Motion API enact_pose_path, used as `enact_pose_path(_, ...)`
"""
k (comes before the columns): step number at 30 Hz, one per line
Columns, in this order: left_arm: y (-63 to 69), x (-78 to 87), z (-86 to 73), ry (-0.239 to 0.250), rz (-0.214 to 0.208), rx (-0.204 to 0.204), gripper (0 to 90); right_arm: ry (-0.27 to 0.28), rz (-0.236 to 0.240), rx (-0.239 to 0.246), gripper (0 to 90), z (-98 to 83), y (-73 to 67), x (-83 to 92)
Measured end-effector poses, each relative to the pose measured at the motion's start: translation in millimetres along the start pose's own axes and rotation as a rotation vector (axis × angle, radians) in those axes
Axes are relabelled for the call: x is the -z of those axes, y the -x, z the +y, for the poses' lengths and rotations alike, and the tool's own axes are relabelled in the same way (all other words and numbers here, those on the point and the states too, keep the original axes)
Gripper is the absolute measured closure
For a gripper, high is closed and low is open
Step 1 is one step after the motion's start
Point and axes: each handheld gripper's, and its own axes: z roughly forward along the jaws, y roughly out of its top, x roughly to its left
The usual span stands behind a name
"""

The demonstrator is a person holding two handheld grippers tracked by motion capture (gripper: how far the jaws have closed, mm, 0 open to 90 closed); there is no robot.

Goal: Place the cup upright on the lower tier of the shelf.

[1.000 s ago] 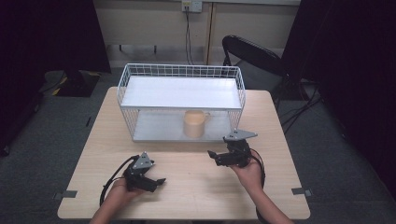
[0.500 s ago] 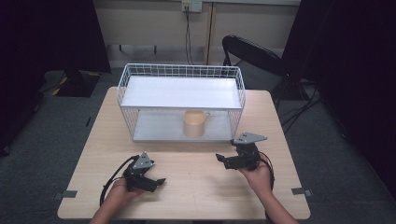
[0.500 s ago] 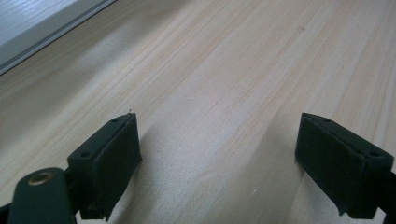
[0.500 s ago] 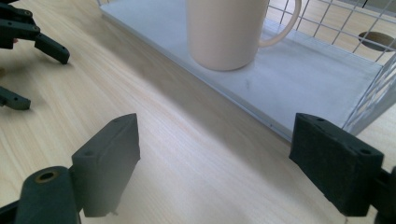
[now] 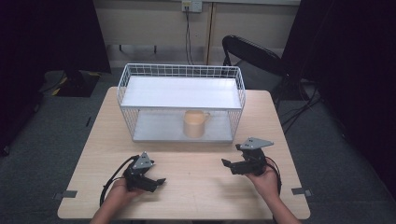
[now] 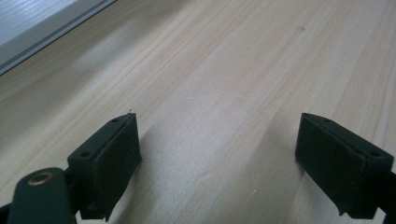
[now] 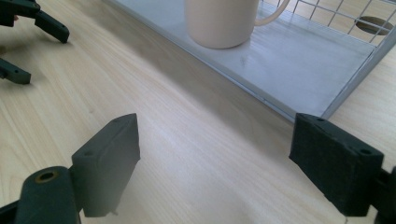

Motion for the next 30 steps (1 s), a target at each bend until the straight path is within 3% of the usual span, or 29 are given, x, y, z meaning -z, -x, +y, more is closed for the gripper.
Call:
enact_pose_path(15, 0.0, 0.0, 0.0, 0.000, 0.000, 0.000, 13.6, -0.028, -0.022, 0.013, 15.4, -31.1, 7.1, 9.2)
enact_pose_path(30, 0.0, 0.0, 0.0, 0.000, 0.000, 0.000, 13.6, -0.059, -0.013, 0.018, 15.4, -56.5, 10.2, 14.3)
